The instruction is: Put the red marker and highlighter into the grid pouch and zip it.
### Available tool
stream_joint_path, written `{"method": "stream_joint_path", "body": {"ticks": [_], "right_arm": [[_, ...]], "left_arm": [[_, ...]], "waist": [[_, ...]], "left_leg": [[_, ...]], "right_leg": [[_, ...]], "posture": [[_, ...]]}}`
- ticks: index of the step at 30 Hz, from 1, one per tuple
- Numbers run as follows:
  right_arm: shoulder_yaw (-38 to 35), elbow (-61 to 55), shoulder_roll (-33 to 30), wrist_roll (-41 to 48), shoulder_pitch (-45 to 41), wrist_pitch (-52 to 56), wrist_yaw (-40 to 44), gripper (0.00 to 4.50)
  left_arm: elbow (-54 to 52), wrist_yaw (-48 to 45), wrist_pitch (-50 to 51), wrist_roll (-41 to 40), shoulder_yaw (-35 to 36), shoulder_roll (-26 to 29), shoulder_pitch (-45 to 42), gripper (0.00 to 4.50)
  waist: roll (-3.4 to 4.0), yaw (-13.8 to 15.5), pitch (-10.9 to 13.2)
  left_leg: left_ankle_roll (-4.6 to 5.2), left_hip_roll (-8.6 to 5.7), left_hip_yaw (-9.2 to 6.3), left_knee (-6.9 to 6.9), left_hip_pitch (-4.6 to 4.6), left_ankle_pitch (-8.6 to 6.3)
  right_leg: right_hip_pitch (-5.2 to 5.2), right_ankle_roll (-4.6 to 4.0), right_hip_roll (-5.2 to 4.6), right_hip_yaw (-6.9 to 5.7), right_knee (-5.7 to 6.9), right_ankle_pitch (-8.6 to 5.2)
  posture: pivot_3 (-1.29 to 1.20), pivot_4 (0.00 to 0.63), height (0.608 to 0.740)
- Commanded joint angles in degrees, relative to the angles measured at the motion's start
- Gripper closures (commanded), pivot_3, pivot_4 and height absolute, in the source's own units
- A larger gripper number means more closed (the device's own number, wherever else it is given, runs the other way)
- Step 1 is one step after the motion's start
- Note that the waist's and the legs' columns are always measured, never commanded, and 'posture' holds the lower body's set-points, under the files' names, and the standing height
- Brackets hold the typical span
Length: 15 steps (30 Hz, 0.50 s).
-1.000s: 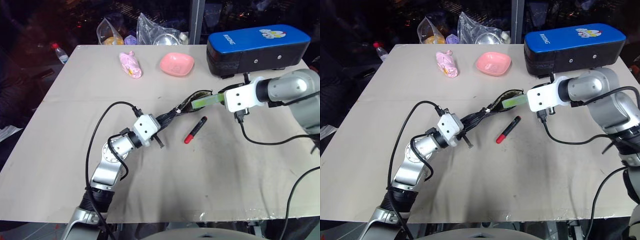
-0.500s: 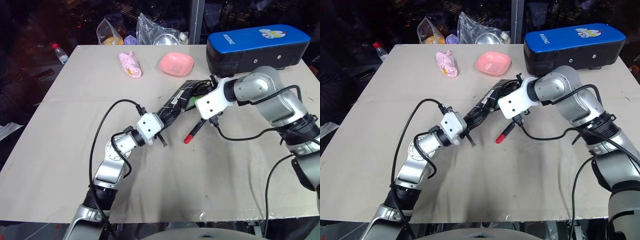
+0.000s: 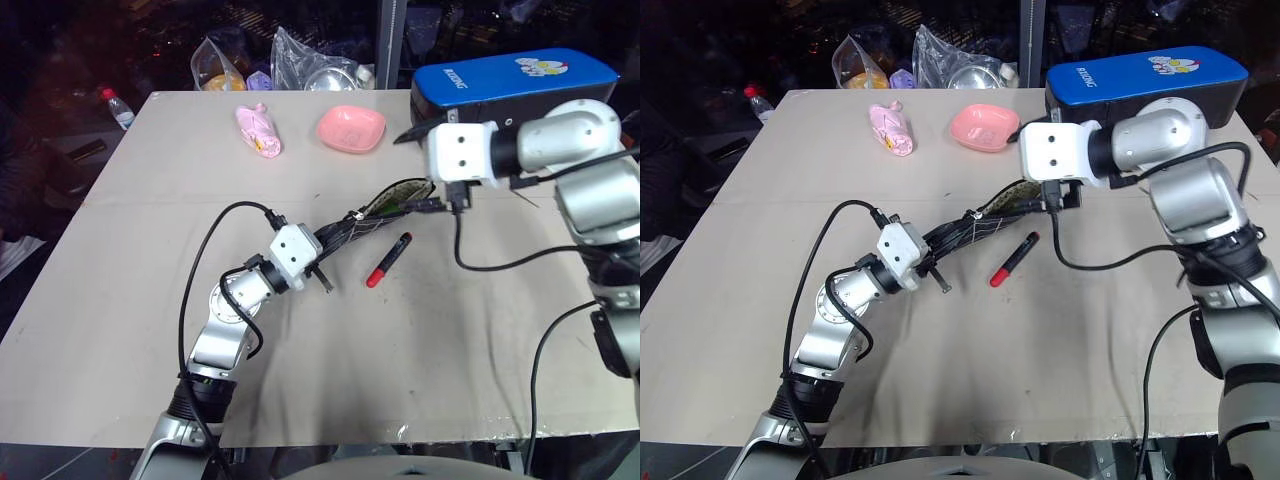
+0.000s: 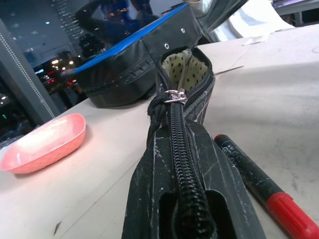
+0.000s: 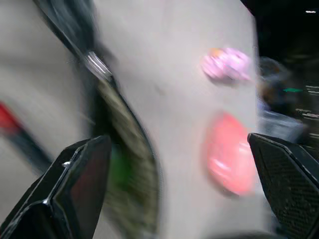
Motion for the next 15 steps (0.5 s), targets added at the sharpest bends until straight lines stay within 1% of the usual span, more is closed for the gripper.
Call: {"method": "stream_joint_path", "body": {"ticks": [1, 4, 6, 7, 12, 15], "right_arm": [[-2.9, -6.7, -3.2, 11.2, 3.0, 13.6, 6.2, 0.05], [-1.3, -6.6, -4.7, 13.9, 6.8, 16.2, 8.1, 0.05], [0.9, -5.3, -5.6, 13.7, 8.7, 14.9, 10.4, 0.05], [2.0, -3.7, -4.9, 13.4, 9.3, 14.2, 10.8, 0.05], [6.6, 10.8, 1.7, 7.3, 8.0, 4.3, 7.9, 0.05], [8.4, 22.4, 6.5, 3.6, 4.6, -2.8, 6.3, 0.05]], "left_arm": [[1.7, 0.8, -0.8, -0.9, 2.8, 0.6, -0.7, 4.5], [2.4, 0.6, -0.9, -1.1, 3.3, 0.9, -1.3, 4.5], [2.4, 0.6, -0.8, -1.1, 3.5, 1.0, -1.5, 4.5], [2.2, 0.7, -0.7, -1.0, 3.7, 1.1, -1.4, 4.5], [0.7, 1.6, 0.1, -0.8, 4.1, 1.3, -0.8, 4.5], [-0.4, 2.4, 0.6, -0.7, 4.4, 1.5, -0.4, 4.5]], "waist": [[0.0, -0.1, 0.0], [-0.01, -0.2, 0.0], [-0.01, -0.2, 0.0], [-0.01, -0.2, 0.0], [-0.02, -0.4, 0.0], [-0.02, -0.3, 0.0]], "left_leg": [[0.0, 0.0, 0.02, 0.01, 0.01, 0.0], [0.0, -0.01, 0.0, 0.02, 0.01, 0.0], [0.0, -0.02, 0.07, 0.02, 0.02, 0.0], [0.0, -0.02, 0.07, 0.01, 0.02, 0.0], [0.0, -0.02, 0.12, 0.02, 0.1, 0.0], [-0.02, -0.03, 0.12, 0.02, 0.08, 0.02]], "right_leg": [[0.0, 0.0, -0.02, 0.01, 0.01, 0.0], [0.0, -0.01, -0.25, -0.04, 0.02, 0.01], [-0.01, -0.01, -0.24, -0.02, 0.04, 0.01], [-0.01, -0.01, -0.23, -0.03, 0.04, 0.01], [0.01, 0.0, -0.08, -0.01, 0.08, 0.01], [0.0, 0.0, -0.05, -0.01, 0.07, 0.01]], "posture": [[0.0, 0.15, 0.726], [0.0, 0.15, 0.726], [0.0, 0.15, 0.726], [0.0, 0.15, 0.726], [0.0, 0.15, 0.726], [0.0, 0.15, 0.726]]}}
